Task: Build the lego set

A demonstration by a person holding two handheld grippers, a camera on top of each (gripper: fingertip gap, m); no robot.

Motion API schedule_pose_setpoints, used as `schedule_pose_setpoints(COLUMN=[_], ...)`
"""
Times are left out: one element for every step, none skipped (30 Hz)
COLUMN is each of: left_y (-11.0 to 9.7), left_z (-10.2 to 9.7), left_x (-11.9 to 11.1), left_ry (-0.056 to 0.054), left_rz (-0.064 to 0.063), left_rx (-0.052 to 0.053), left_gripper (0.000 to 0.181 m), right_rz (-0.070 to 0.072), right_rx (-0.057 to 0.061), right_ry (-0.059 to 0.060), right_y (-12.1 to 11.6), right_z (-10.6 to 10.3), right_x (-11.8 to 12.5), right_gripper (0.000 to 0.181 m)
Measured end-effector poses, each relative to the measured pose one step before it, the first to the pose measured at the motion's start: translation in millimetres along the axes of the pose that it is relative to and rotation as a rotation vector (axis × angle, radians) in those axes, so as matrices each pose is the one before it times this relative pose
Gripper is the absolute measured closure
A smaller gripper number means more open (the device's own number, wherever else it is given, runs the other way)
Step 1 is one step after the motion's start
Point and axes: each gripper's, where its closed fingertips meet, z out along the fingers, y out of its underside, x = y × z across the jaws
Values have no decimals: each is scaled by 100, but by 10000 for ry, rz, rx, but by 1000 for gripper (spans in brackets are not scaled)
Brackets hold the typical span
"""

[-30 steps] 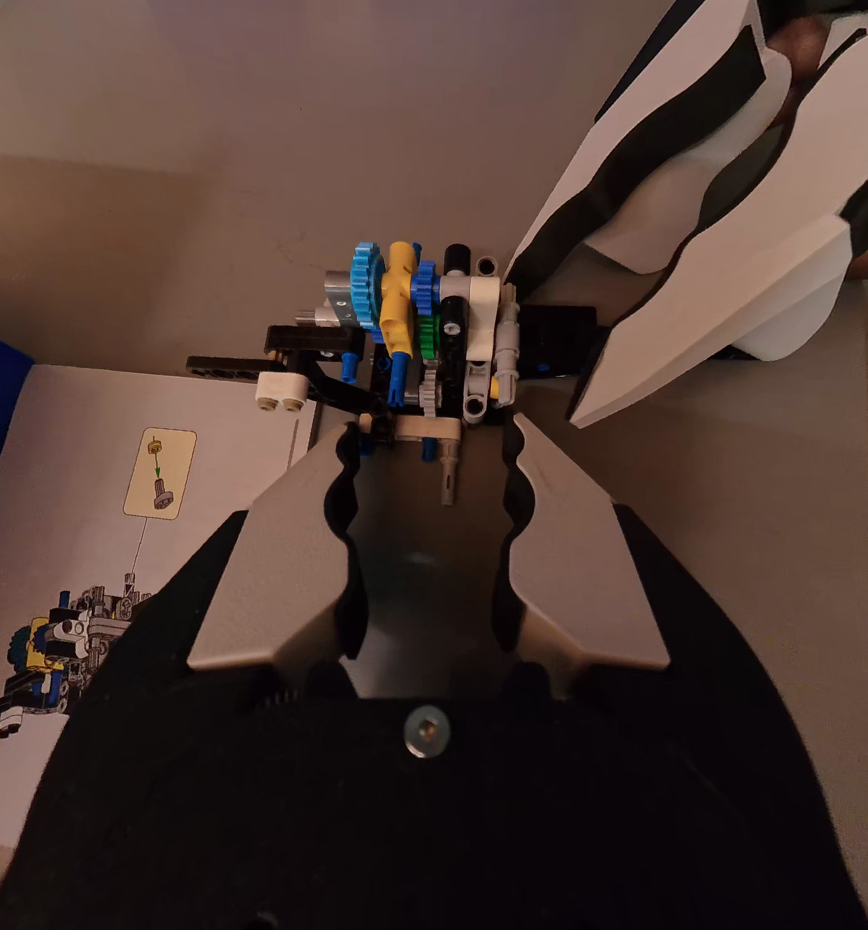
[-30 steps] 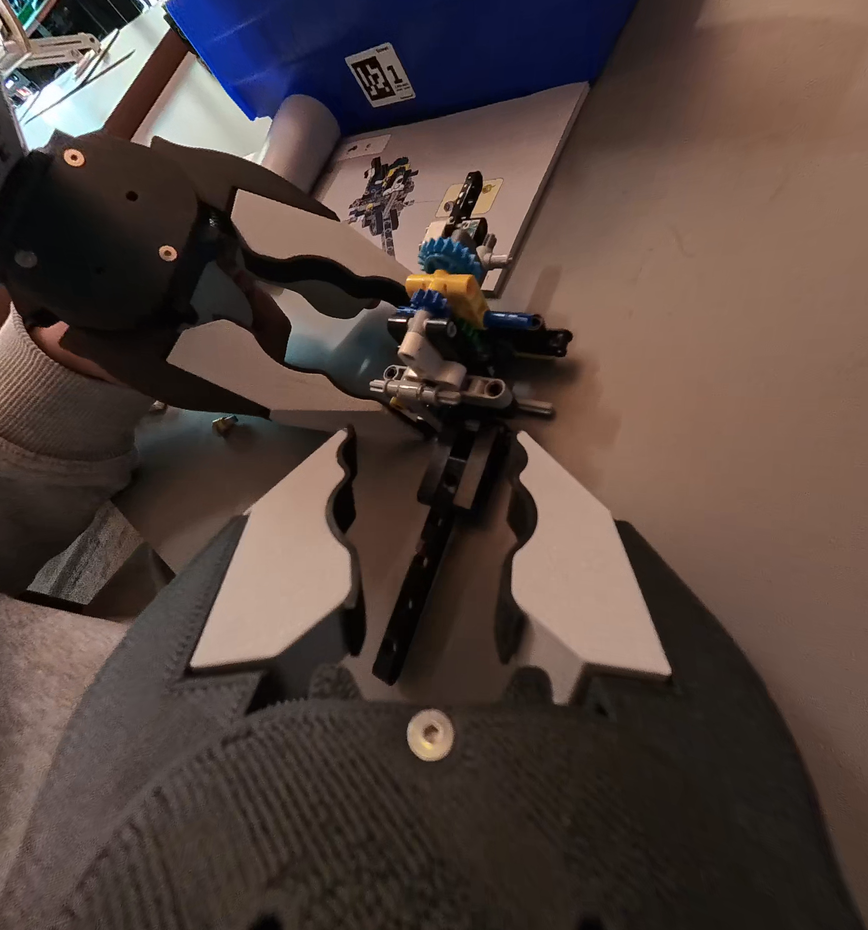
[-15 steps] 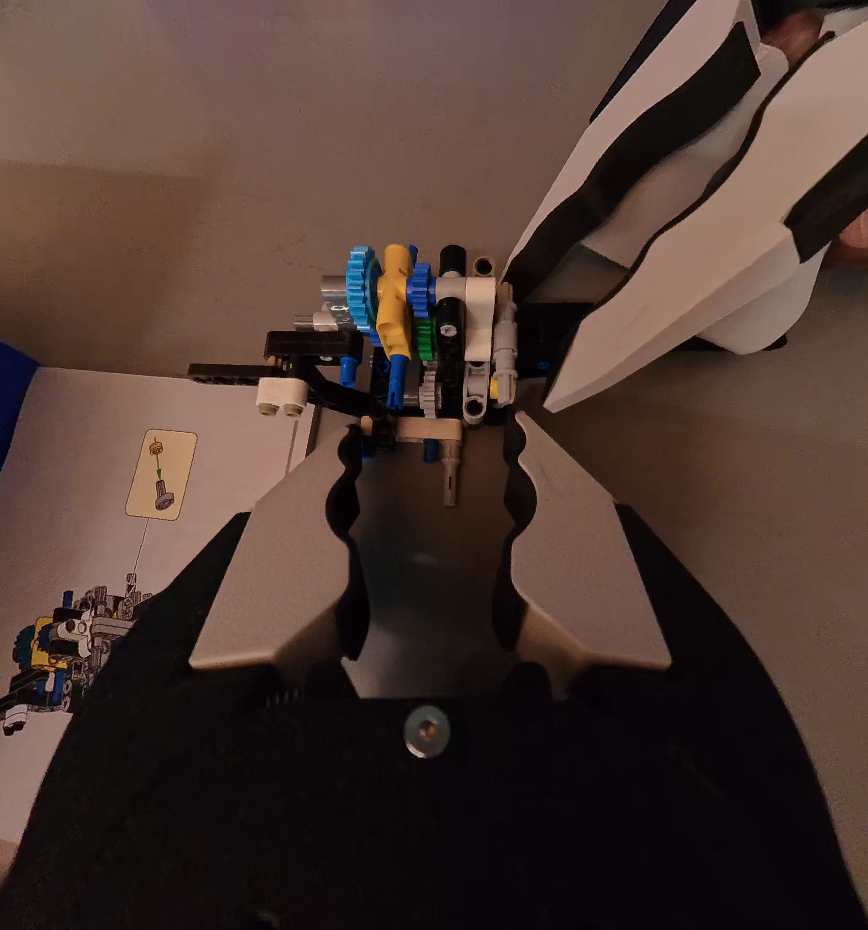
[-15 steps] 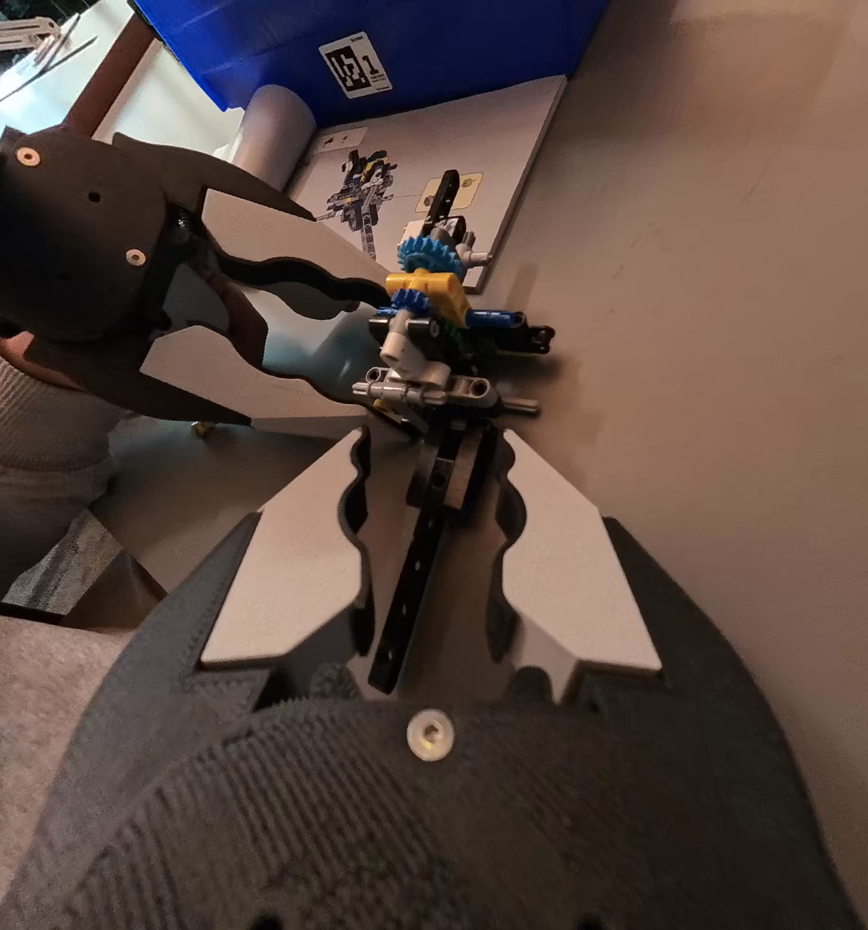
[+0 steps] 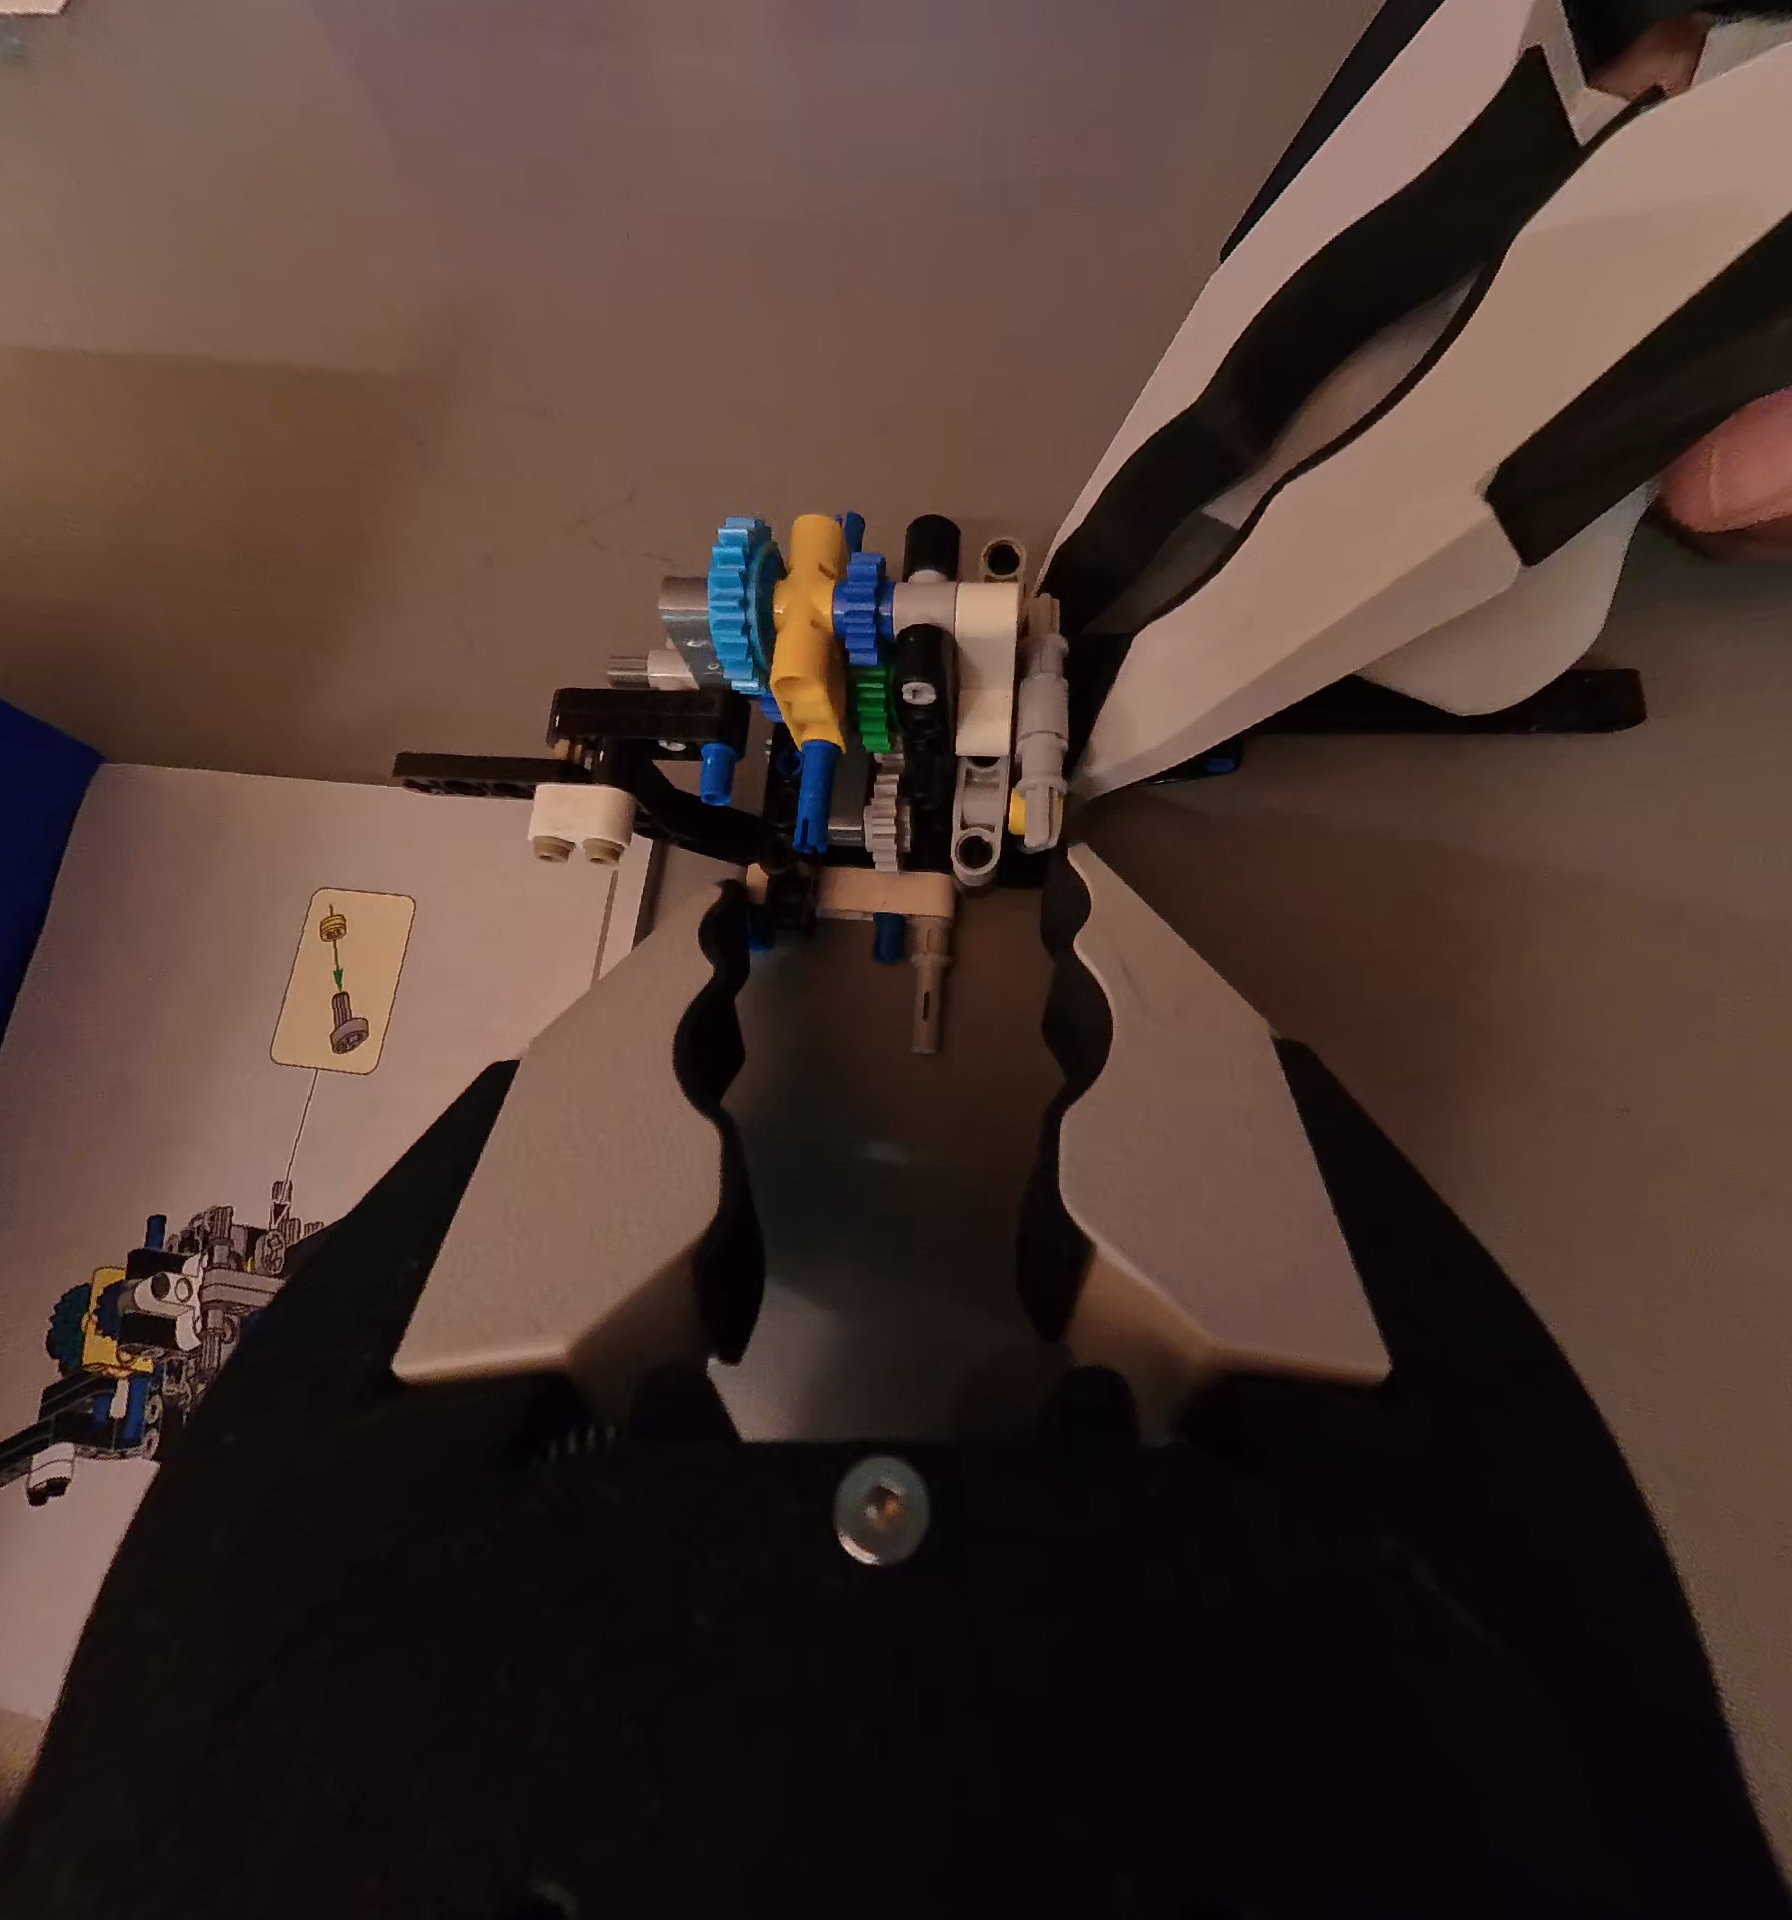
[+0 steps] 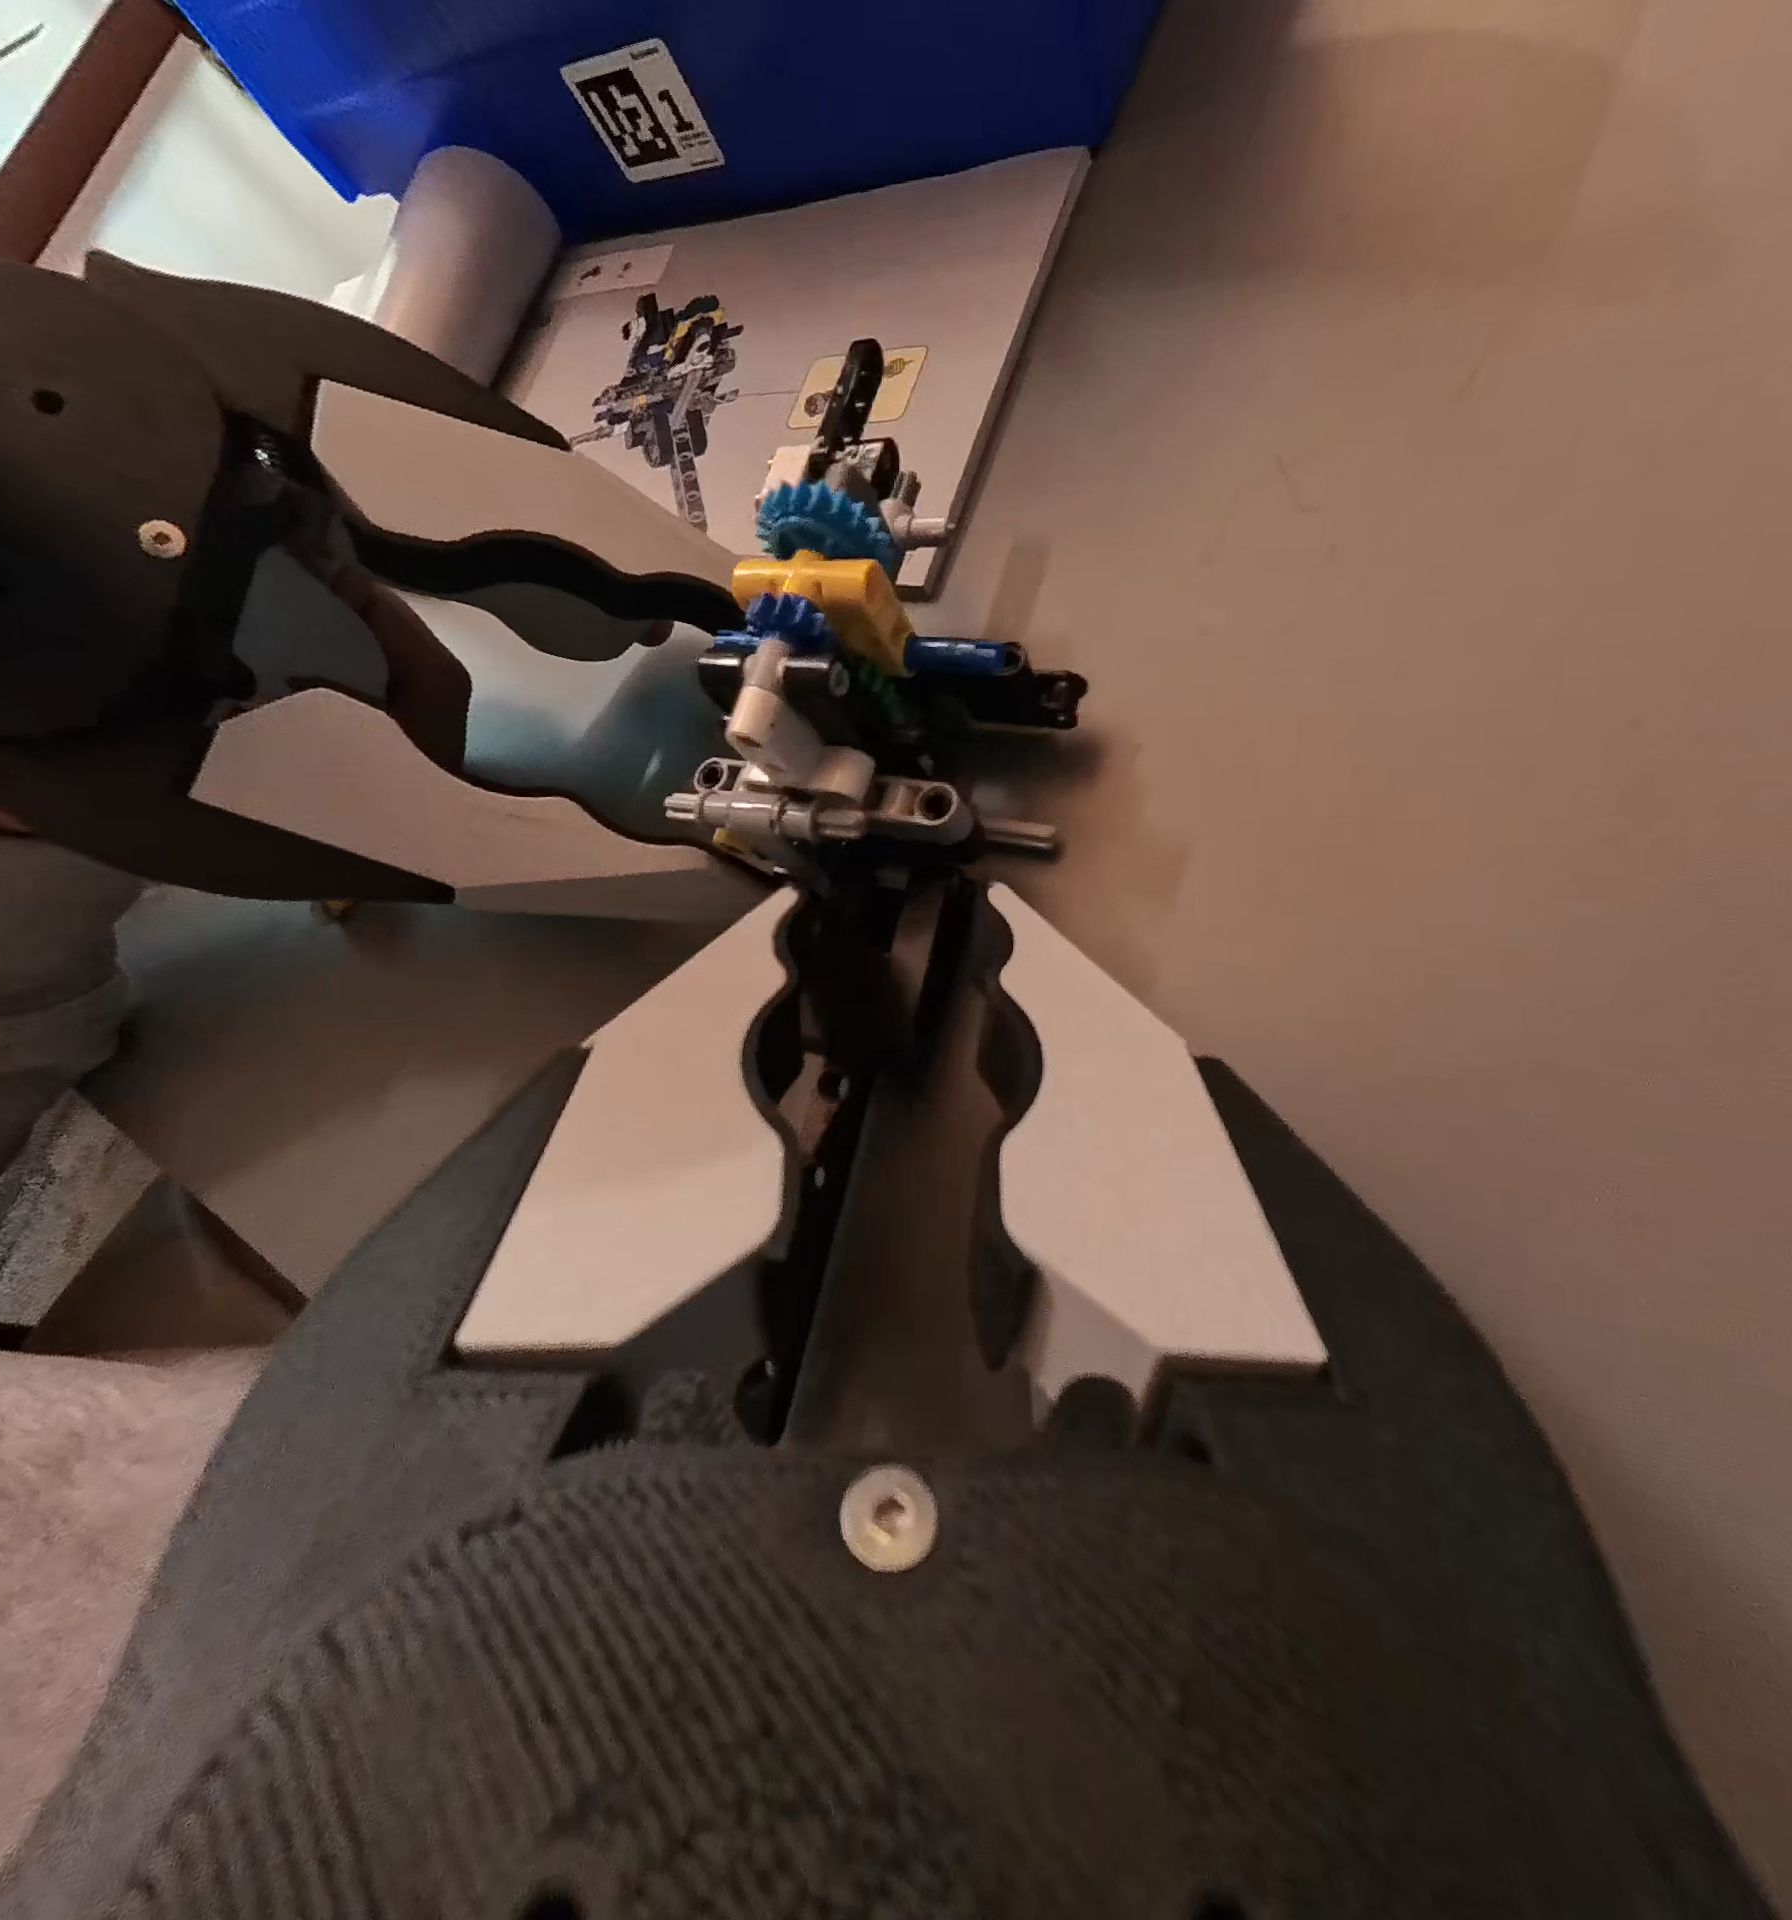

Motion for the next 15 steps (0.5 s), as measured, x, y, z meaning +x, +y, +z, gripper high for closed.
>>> schedule_pose_setpoints(left_y=[-1,-7,0,-11,0,-3,1,-8,-8,-1,1,0,-7,-1,1], left_z=[-4,5,10,-2,-1,0,0,6,4,-1,0,0,7,-1,0], left_x=[8,-10,8,-7,1,-1,1,-6,-15,-6,2,-1,1,9,0], left_ry=[-17,-15,-13,-15,-10,-6,-1,-10,-24,-10,0,-1,0,0,0], left_rz=[13,12,7,-8,-7,3,-3,3,16,3,-4,1,-1,0,0], left_rx=[0,-1,-1,-2,-1,2,0,0,-1,0,-1,0,0,0,0], left_gripper=[123,123,123,123,123,123,123,123,123,123,123,123,123,123,123], right_rz=[-43,-24,-15,-4,-1,-16,-38,-27,-15,-11,13,34,31,33,13], right_rx=[0,-1,0,1,3,6,6,6,19,13,9,13,8,-3,-6], right_ry=[38,34,13,0,-29,-51,-49,-27,5,11,-1,-49,-37,15,41], right_y=[8,6,2,-1,3,-1,-12,0,-20,2,3,9,4,-15,-1], right_z=[4,8,0,1,-5,-11,-10,-15,-27,-20,-44,-43,-16,3,7], right_x=[8,14,-5,3,-42,-78,-94,-60,-13,0,11,-36,-16,53,75], right_gripper=[152,153,153,153,152,150,148,147,146,146,146,146,145,146,148])
